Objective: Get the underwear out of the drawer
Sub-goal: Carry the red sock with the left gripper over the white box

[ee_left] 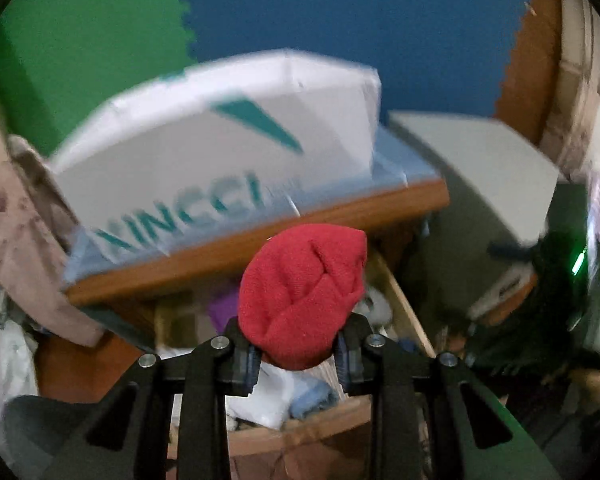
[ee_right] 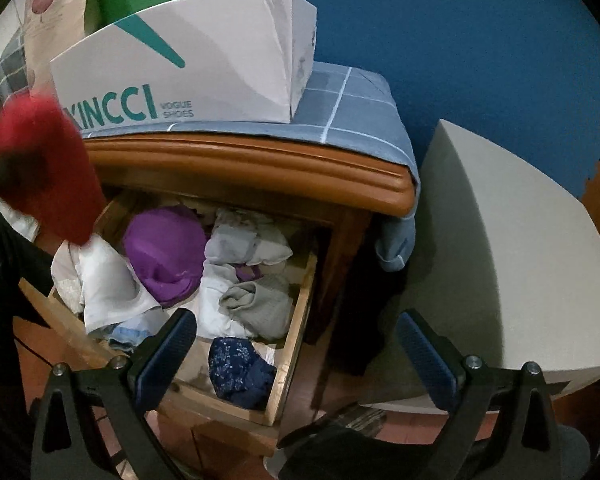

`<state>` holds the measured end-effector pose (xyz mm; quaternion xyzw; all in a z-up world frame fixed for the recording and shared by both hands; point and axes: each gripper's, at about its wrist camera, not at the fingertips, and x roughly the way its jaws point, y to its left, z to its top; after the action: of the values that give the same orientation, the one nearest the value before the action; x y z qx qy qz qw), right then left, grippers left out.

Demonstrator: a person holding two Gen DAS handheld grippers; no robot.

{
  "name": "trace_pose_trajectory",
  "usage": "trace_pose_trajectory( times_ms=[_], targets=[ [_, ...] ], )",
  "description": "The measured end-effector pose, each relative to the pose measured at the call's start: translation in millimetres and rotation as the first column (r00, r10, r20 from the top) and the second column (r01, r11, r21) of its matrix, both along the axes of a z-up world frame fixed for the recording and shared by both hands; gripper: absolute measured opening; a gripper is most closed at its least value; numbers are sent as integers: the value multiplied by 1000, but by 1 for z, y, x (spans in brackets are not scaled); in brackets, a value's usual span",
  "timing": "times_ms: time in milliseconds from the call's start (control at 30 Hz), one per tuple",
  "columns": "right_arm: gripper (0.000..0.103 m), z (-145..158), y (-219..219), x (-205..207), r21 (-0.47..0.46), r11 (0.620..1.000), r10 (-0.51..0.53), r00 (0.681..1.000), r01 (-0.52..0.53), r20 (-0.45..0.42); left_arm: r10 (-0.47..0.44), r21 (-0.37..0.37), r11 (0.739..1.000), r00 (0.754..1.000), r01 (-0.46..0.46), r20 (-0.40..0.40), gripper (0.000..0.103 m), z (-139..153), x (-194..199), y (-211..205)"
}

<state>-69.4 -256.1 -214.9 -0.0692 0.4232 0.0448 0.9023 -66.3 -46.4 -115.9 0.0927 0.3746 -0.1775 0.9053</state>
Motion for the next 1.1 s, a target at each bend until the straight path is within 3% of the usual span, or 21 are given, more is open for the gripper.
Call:
trace_pose_trajectory(
  times_ms=[167,367,500,833,1100],
  targets=[
    [103,2,-6,0,26,999,-18,1000,18,0,65,-30,998,992,-62,112,26,52,-6,14],
    [103,-3,-7,2,28,999,-20,1000,21,-22,151,-96,987,957,-131,246,27,116,-3,37],
    [103,-3,-2,1,14,1000,-1,1000,1,-19,195,-114,979,935,-168,296,27,143,3,47],
    [103,-3,-3,0,24,1000,8,1000,-7,-19,229,-81,973,904,-215,361,27,165,22,48],
    [103,-2,0,1,29,999,22,1000,-21,-19,235,-56,972,905,-230,355,27,166,34,42]
  ],
)
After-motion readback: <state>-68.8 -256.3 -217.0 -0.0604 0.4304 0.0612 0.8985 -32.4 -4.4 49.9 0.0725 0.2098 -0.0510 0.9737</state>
